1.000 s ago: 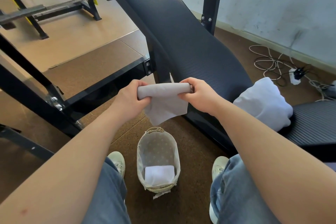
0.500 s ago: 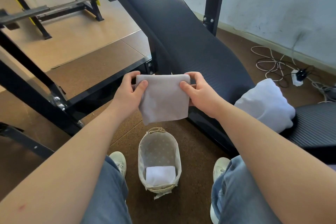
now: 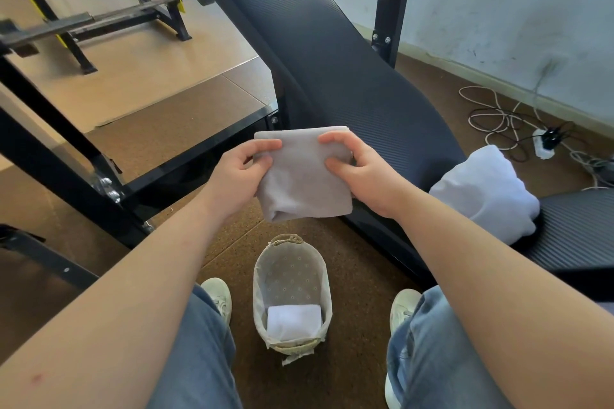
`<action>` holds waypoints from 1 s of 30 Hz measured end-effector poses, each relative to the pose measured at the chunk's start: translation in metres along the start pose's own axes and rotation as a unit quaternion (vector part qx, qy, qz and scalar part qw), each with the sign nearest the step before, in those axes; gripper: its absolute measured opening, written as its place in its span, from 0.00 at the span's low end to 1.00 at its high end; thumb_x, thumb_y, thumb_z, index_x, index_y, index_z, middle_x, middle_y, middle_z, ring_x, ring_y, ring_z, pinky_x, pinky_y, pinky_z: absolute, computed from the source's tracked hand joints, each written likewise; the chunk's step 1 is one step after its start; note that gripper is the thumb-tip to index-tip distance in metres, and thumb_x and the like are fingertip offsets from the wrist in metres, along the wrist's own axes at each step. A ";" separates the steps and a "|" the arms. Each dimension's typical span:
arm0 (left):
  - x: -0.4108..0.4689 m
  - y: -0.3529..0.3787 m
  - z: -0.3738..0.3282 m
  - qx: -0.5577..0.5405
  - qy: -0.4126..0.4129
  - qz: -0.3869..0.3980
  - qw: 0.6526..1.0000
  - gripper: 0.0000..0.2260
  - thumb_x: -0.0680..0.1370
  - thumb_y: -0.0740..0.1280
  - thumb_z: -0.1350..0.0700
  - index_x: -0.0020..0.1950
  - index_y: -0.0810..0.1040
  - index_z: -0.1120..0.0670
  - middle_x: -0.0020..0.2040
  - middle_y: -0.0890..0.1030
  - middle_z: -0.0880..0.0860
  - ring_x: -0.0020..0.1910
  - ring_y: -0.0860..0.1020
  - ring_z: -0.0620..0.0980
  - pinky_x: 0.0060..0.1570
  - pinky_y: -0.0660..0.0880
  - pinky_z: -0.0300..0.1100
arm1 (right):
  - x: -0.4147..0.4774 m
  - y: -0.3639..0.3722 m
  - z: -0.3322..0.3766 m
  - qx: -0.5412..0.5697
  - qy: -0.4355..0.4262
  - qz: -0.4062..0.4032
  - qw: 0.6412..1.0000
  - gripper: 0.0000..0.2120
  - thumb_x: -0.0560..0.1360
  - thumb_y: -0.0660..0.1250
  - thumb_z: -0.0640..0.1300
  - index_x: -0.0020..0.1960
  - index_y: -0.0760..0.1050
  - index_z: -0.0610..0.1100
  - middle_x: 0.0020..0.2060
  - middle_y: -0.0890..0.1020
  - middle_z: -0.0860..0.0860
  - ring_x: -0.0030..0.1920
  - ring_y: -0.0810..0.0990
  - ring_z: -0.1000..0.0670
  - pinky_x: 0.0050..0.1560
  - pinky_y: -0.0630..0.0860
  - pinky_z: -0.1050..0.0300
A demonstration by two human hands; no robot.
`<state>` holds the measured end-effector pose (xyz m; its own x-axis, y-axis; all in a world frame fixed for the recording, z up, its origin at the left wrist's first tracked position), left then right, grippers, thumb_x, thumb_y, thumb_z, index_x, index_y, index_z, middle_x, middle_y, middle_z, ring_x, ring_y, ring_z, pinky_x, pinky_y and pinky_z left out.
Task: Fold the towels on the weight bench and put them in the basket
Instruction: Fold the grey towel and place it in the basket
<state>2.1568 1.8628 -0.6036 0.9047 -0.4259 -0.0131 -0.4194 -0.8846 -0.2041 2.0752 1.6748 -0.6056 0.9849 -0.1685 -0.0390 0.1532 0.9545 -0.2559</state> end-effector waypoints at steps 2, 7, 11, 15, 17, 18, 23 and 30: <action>-0.003 0.009 0.002 -0.008 -0.024 0.043 0.999 0.18 0.80 0.70 0.60 0.67 0.77 0.42 0.63 0.75 0.49 0.60 0.79 0.53 0.54 0.83 0.51 | -0.001 -0.001 -0.002 0.010 0.017 -0.004 1.000 0.18 0.84 0.63 0.40 0.69 0.73 0.58 0.61 0.74 0.51 0.58 0.78 0.48 0.55 0.83 0.51; -0.011 0.024 0.007 0.009 -0.059 0.142 0.988 0.38 0.74 0.75 0.65 0.79 0.64 0.42 0.70 0.69 0.48 0.63 0.77 0.51 0.59 0.81 0.52 | 0.000 -0.010 -0.006 0.017 0.042 -0.023 0.999 0.24 0.81 0.66 0.37 0.72 0.72 0.59 0.62 0.74 0.53 0.59 0.80 0.49 0.56 0.83 0.52; -0.016 0.032 0.011 -0.004 -0.091 0.205 0.974 0.43 0.69 0.75 0.59 0.80 0.61 0.39 0.73 0.64 0.45 0.67 0.74 0.52 0.62 0.80 0.53 | -0.002 -0.015 -0.006 0.000 0.047 -0.031 0.998 0.26 0.81 0.65 0.37 0.73 0.71 0.59 0.63 0.73 0.53 0.57 0.81 0.49 0.55 0.83 0.52; -0.017 0.035 0.008 -0.033 -0.093 0.214 0.972 0.44 0.71 0.71 0.65 0.82 0.58 0.42 0.74 0.63 0.47 0.66 0.75 0.53 0.61 0.80 0.51 | -0.002 -0.014 -0.006 0.011 0.049 -0.025 0.998 0.26 0.82 0.66 0.37 0.74 0.71 0.59 0.65 0.71 0.53 0.58 0.79 0.50 0.52 0.83 0.57; -0.019 0.037 0.006 -0.048 -0.099 0.229 0.967 0.46 0.69 0.71 0.64 0.82 0.56 0.42 0.74 0.64 0.46 0.66 0.75 0.53 0.61 0.80 0.51 | -0.001 -0.015 -0.005 0.012 0.044 -0.022 0.999 0.27 0.80 0.68 0.38 0.74 0.70 0.59 0.66 0.71 0.53 0.60 0.78 0.51 0.55 0.82 0.58; -0.021 0.038 0.006 -0.054 -0.106 0.244 0.963 0.48 0.67 0.73 0.63 0.82 0.55 0.41 0.73 0.63 0.46 0.67 0.75 0.53 0.62 0.79 0.50 | -0.002 -0.014 -0.006 0.019 0.046 -0.013 0.999 0.29 0.79 0.70 0.38 0.75 0.70 0.59 0.66 0.70 0.53 0.60 0.78 0.51 0.57 0.81 0.56; -0.031 0.047 0.016 -0.010 -0.152 0.327 0.933 0.61 0.59 0.82 0.53 0.81 0.48 0.35 0.75 0.59 0.42 0.71 0.70 0.54 0.67 0.76 0.51 | -0.003 -0.008 -0.014 0.047 0.089 0.048 0.994 0.42 0.70 0.80 0.40 0.77 0.65 0.62 0.67 0.68 0.52 0.65 0.75 0.46 0.64 0.79 0.44; -0.021 0.036 0.006 -0.089 -0.113 0.218 0.965 0.42 0.67 0.76 0.52 0.78 0.63 0.41 0.72 0.68 0.48 0.68 0.75 0.55 0.62 0.78 0.56 | -0.007 -0.011 -0.007 0.076 0.092 0.057 0.991 0.44 0.72 0.78 0.36 0.78 0.63 0.62 0.69 0.66 0.53 0.64 0.76 0.48 0.59 0.82 0.51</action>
<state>2.1232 1.8411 -0.6169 0.6246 -0.7304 -0.2764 -0.7520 -0.6580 0.0396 2.0656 1.6638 -0.6096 0.9675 -0.0857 -0.2377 0.0656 0.9937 -0.0914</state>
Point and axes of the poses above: each hand's wrist, its own x-axis towards the middle knuckle, its own y-axis out of the palm, z = x × y, the point moved 9 cm from there along x, towards the middle knuckle
